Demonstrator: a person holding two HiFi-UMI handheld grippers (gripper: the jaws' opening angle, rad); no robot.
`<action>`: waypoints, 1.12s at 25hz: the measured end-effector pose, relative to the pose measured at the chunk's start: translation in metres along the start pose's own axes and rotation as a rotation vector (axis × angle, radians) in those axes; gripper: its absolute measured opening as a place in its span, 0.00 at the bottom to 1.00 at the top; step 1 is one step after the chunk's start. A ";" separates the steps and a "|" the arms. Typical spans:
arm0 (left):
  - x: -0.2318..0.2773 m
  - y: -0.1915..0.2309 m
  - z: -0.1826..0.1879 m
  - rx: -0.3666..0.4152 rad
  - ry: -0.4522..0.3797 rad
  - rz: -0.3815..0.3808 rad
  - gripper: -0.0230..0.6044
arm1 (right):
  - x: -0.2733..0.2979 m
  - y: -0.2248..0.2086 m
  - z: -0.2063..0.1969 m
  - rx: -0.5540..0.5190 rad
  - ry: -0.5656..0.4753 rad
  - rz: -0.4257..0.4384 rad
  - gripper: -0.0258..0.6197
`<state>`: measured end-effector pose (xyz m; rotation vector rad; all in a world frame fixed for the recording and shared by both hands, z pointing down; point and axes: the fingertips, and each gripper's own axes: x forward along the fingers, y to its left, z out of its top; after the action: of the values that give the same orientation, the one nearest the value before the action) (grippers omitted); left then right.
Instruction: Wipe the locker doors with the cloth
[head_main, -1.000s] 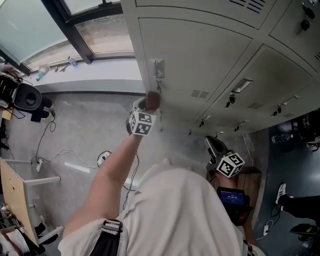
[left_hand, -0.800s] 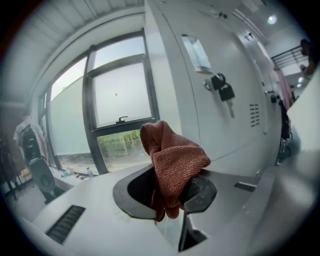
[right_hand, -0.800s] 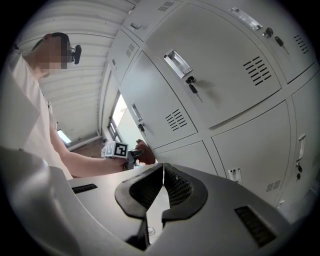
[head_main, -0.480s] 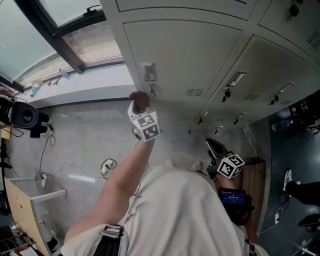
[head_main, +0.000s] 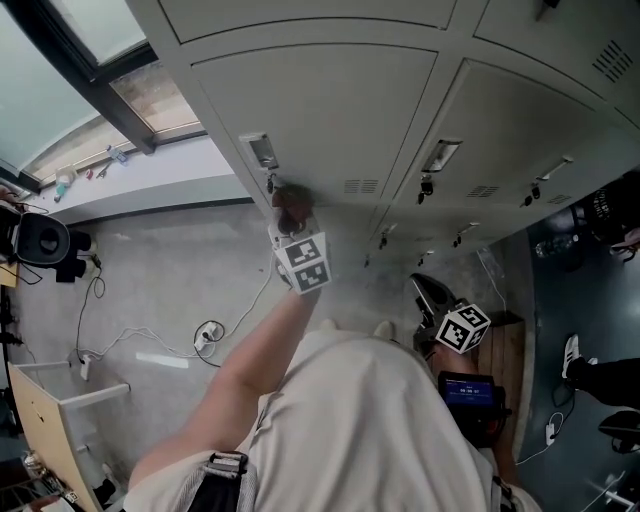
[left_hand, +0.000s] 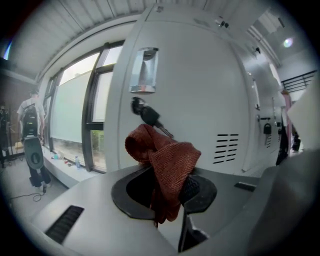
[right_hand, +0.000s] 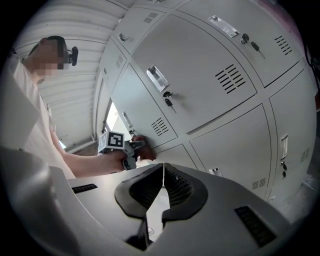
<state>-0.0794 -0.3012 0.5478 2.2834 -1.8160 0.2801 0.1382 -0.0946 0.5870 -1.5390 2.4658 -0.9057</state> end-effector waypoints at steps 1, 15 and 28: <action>0.000 -0.017 0.001 0.013 0.000 -0.031 0.17 | -0.002 -0.004 0.004 0.001 -0.003 0.003 0.07; -0.017 -0.210 0.031 0.274 -0.122 -0.557 0.17 | -0.022 -0.042 0.023 0.063 -0.020 0.024 0.07; -0.005 0.018 0.002 0.056 0.025 -0.098 0.17 | 0.025 -0.004 0.004 0.059 0.036 0.089 0.07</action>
<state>-0.0983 -0.3016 0.5453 2.3868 -1.6990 0.3464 0.1306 -0.1184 0.5909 -1.3949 2.4858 -0.9905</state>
